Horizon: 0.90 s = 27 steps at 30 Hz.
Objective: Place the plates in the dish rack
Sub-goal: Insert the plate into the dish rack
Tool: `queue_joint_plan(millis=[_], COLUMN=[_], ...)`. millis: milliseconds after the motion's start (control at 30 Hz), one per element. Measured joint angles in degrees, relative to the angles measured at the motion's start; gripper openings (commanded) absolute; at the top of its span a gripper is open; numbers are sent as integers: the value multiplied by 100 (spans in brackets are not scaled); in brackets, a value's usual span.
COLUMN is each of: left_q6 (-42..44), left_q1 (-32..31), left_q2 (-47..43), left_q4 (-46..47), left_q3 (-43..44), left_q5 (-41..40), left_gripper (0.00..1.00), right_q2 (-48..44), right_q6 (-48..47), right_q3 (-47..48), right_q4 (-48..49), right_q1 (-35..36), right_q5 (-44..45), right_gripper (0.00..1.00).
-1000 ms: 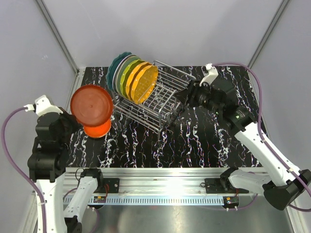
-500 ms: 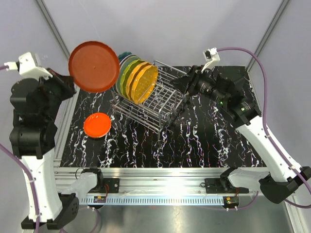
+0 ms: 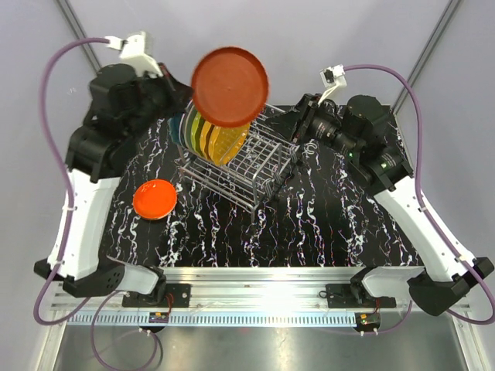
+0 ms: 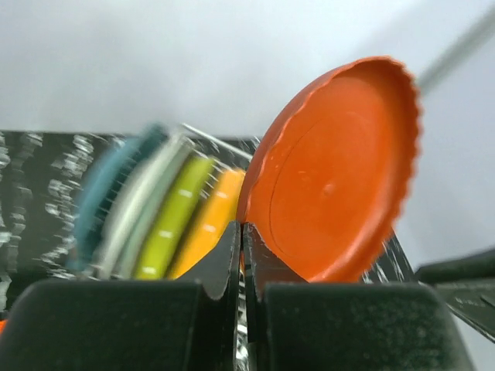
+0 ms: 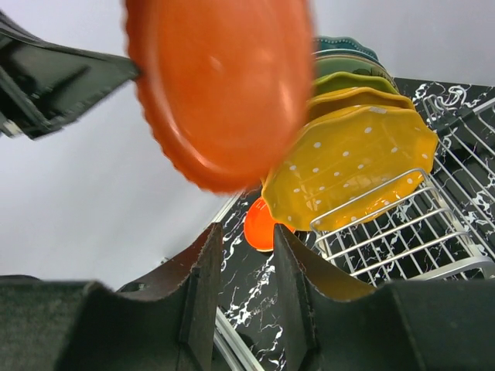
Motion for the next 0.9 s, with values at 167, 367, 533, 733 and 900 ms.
queue_joint_plan(millis=[167,367,533,733,900], left_q6=[28,190,616,1467,1755], left_q1=[-925,-1703,-2612,-3576,-3711], left_q2=[407,463,472,597,590], left_q4=[-11,120,273,463,595], left_q3=[0,-275,-313,-313,-765], left_q5=[-413,-1172,-2127,-3390,-3965], left_gripper=[0,0,0,0,0], right_q2=[-120,-391,-133,382,551], right_q6=[2,9,28,98,175], right_q3=[-33,-310,-426,-573,-713], right_q4=[0,37,46,149,315], right_q1=[0,2,2,2,0], right_q5=[9,278,568,662,660], right_gripper=[40,37,37,36,36])
